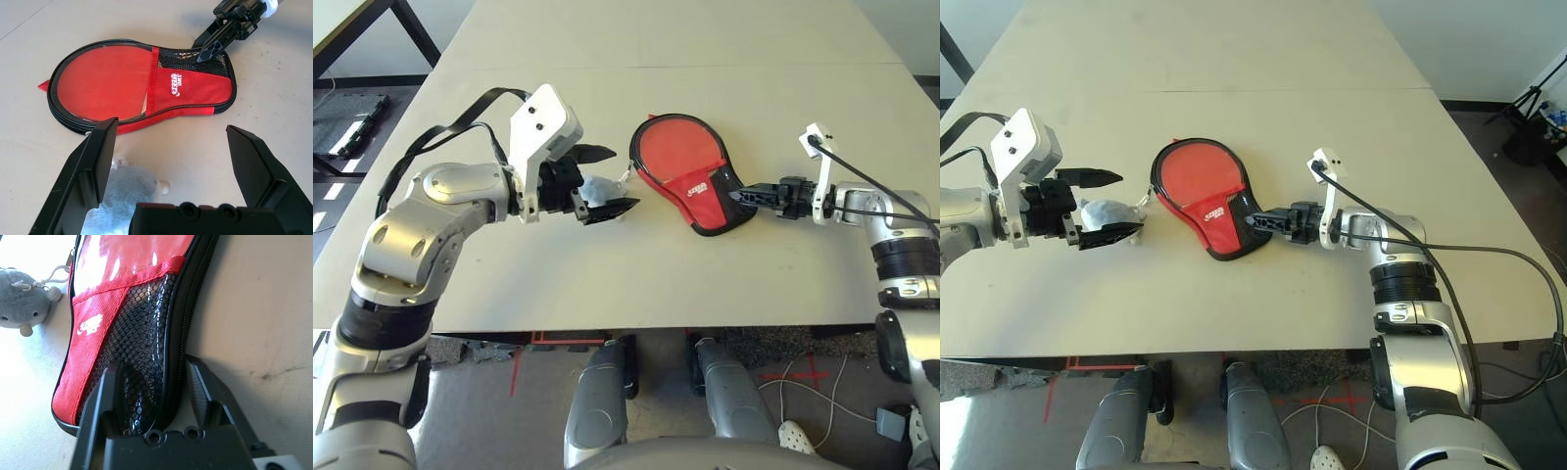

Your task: Store the ping-pong paddle in its case and zip it.

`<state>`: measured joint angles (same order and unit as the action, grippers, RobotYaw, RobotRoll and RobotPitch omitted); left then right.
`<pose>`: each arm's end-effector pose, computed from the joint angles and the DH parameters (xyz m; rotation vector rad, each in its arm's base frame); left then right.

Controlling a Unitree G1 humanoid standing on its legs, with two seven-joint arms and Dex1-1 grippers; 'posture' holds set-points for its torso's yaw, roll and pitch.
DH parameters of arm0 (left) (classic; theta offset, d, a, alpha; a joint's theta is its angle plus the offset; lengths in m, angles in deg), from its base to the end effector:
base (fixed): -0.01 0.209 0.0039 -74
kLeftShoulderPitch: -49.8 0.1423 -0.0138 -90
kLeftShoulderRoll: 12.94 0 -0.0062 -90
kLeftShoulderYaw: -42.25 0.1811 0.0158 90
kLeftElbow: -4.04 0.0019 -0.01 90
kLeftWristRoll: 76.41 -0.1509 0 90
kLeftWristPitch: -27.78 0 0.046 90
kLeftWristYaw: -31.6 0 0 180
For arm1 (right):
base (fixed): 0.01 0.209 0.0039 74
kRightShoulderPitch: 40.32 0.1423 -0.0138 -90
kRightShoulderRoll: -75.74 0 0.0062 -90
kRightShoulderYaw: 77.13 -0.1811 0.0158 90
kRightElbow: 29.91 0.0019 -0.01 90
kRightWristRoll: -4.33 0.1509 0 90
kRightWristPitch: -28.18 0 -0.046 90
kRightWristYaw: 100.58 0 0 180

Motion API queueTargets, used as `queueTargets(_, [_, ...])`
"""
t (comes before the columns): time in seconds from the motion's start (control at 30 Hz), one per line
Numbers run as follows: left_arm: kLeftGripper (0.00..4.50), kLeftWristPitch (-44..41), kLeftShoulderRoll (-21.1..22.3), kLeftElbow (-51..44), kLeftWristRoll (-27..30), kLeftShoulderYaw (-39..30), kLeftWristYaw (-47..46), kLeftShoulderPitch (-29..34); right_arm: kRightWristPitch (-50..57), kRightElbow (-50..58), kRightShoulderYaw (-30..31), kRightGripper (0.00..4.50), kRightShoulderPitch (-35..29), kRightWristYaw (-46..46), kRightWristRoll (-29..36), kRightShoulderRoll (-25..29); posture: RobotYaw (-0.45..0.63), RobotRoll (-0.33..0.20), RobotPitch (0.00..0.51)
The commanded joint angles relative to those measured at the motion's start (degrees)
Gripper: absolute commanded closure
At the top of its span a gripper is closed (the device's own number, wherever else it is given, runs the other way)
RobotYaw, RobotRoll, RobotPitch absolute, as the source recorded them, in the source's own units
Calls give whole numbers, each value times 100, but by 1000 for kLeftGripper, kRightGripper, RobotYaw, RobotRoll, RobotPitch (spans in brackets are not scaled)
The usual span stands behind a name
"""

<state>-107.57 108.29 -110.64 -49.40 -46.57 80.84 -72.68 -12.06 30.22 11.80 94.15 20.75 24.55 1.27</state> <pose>0.2460 0.2007 0.2551 0.5023 0.0880 -0.9950 0.3298 -0.2470 0.1590 0.2127 0.5527 0.8561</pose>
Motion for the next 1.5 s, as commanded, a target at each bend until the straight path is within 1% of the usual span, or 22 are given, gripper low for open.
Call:
queueTargets(0.03, [0,10,62,-27,2,41,61,38,164,-103,152,3013,-130,50,-31,-87,157,0,248])
queueTargets(0.17, [0,34,60,-8,-22,53,68,48,269,-107,85,4333,-104,97,17,-110,156,0,247])
queueTargets(0.2, [0,39,55,-1,-27,53,69,47,302,-95,72,4485,-104,103,31,-114,155,0,246])
queueTargets(0.43, [0,99,18,66,-74,83,71,42,719,97,14,4485,-241,93,157,46,150,0,247])
queueTargets(0.63, [0,202,-18,127,-119,133,64,88,1323,985,-103,4485,-779,26,509,498,140,0,245])
queueTargets(0.93, [0,388,-170,298,-225,259,92,23,1706,1852,-330,4485,-1475,-57,1045,1036,103,0,229])
queueTargets(1.23, [0,543,-232,431,-332,342,150,11,2096,2722,-816,4485,-2331,-1,1680,1507,79,0,225])
queueTargets(1.4, [0,626,-299,530,-384,404,181,-36,2294,3051,-1033,4485,-2640,135,1920,1560,65,0,224])
queueTargets(1.5, [0,681,-349,606,-419,447,204,-81,2519,3257,-1176,4485,-2711,312,2122,1441,52,0,223])
